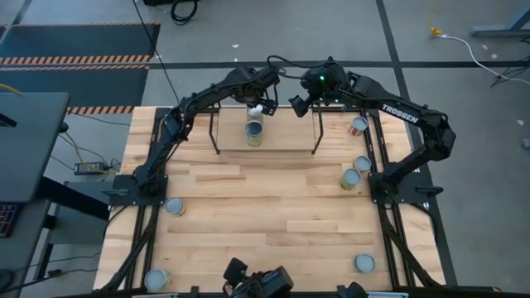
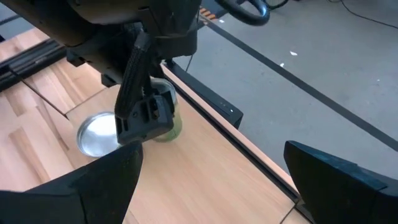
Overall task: Pick and place cans onto a shelf
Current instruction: Put the canned oranges on the shelf
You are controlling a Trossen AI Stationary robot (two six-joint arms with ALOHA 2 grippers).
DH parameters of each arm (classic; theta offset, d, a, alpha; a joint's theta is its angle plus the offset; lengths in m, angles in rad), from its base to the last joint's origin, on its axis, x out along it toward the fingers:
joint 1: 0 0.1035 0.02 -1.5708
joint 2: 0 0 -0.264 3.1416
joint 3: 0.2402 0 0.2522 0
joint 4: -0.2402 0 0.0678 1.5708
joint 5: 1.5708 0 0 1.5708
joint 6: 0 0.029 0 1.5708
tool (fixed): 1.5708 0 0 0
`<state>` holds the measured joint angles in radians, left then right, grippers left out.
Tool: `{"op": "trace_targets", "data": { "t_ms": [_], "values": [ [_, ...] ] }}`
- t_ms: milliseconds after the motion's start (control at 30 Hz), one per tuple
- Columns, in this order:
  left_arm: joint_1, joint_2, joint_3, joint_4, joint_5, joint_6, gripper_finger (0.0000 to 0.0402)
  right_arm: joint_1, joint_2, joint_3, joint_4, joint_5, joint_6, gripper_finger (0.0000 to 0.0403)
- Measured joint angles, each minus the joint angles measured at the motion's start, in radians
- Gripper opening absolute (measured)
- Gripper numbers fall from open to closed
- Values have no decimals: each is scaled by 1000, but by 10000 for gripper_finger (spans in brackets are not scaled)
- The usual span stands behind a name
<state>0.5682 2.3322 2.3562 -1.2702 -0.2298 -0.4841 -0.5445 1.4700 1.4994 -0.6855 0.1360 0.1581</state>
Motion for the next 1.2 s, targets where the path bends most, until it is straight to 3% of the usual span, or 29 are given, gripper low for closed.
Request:
{"op": "trace_targets", "data": {
  "t_ms": [433,533,667,933,1200],
  "values": [
    [-33,-115,0,-18,-25,46,352,2,0,0,20,0,8,398],
    [-57,-125,0,-48,-13,46,336,1,0,0,19,0,8,398],
    [-67,-121,-10,-49,32,44,262,1,0,0,20,1,8,393],
    [-35,-114,-54,-43,-30,25,20,1,0,0,20,-1,57,379],
    [-14,-96,-61,-57,-17,24,4,13,0,0,18,-7,79,375]
  ]
}}
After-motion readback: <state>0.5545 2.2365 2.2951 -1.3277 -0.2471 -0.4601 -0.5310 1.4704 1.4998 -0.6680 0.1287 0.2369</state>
